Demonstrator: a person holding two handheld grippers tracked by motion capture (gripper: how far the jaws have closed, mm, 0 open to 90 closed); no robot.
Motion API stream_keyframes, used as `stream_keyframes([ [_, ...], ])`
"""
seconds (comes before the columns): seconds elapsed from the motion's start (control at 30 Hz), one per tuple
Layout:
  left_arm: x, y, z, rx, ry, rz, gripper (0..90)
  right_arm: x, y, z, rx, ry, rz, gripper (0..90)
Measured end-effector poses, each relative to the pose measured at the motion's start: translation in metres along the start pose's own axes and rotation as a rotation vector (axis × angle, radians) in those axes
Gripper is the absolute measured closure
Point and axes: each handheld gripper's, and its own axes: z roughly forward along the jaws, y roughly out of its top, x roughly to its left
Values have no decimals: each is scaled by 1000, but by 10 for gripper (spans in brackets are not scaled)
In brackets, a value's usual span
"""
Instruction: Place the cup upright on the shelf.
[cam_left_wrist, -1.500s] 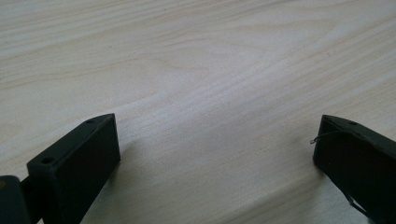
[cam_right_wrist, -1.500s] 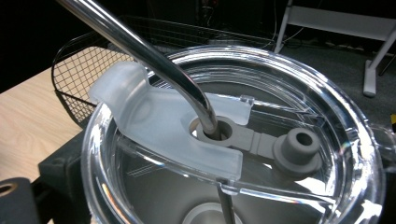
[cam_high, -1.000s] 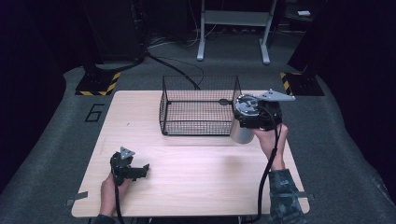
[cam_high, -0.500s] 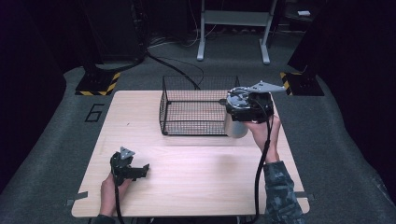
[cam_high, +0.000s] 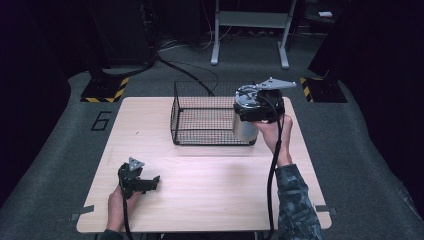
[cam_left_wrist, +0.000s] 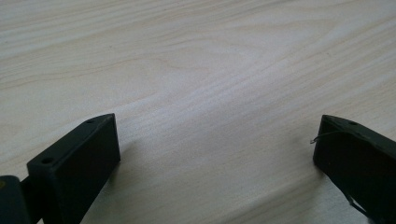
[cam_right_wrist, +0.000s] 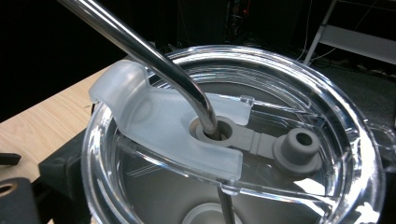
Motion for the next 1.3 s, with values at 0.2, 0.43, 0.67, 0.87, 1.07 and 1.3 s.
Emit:
stream_keyframes([
  [0.2,0,0,0,3,-1,0,4,1,6,8,10,7,-12,33],
  [0.43,0,0,0,2,-1,-1,4,2,13,15,13,13,-23,34],
  [0.67,0,0,0,2,-1,-1,4,6,22,24,16,19,-36,34],
  [0.87,0,0,0,2,-1,0,4,8,30,36,25,17,-37,34],
  [1.07,0,0,0,2,0,-2,4,8,35,45,27,20,-34,34],
  [1.3,-1,0,0,0,-2,-11,4,9,41,58,38,17,-28,34],
])
